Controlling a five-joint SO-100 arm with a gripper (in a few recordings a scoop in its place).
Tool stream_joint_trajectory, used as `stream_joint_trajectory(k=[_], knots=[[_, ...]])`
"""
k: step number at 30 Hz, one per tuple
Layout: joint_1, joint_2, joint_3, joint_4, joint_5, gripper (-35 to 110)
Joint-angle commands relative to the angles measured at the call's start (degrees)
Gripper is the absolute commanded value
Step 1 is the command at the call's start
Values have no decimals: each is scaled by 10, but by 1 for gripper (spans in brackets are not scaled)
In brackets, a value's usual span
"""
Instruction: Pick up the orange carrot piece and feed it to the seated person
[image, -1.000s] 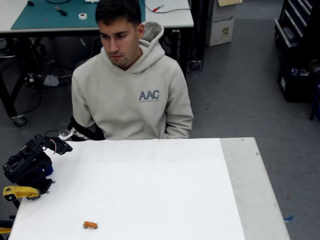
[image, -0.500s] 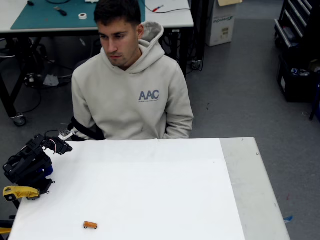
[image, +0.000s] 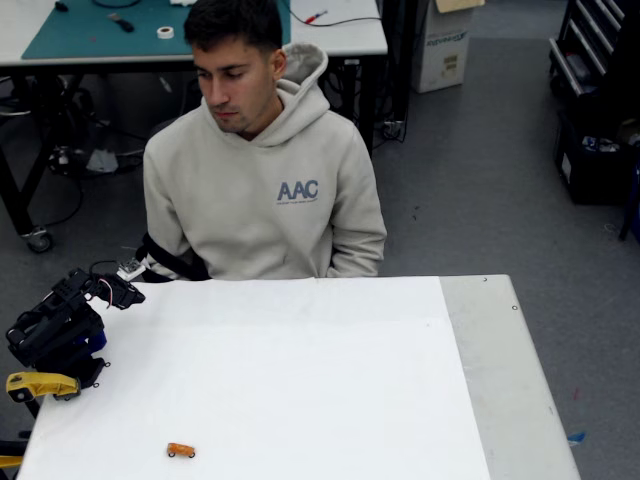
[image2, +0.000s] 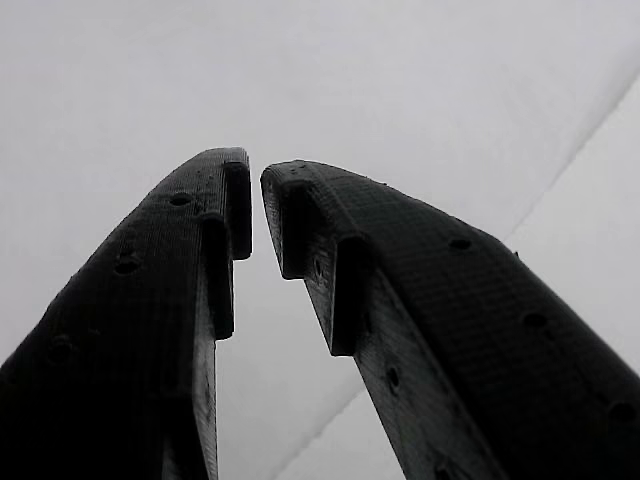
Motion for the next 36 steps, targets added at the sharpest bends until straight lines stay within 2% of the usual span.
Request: stream_joint_trajectory(k=[1,29,36], knots=[[-16,4,-36,8,6,-3],[-11,-4,-42,8,7,-3],[40,-20,-47,7,5,-3]])
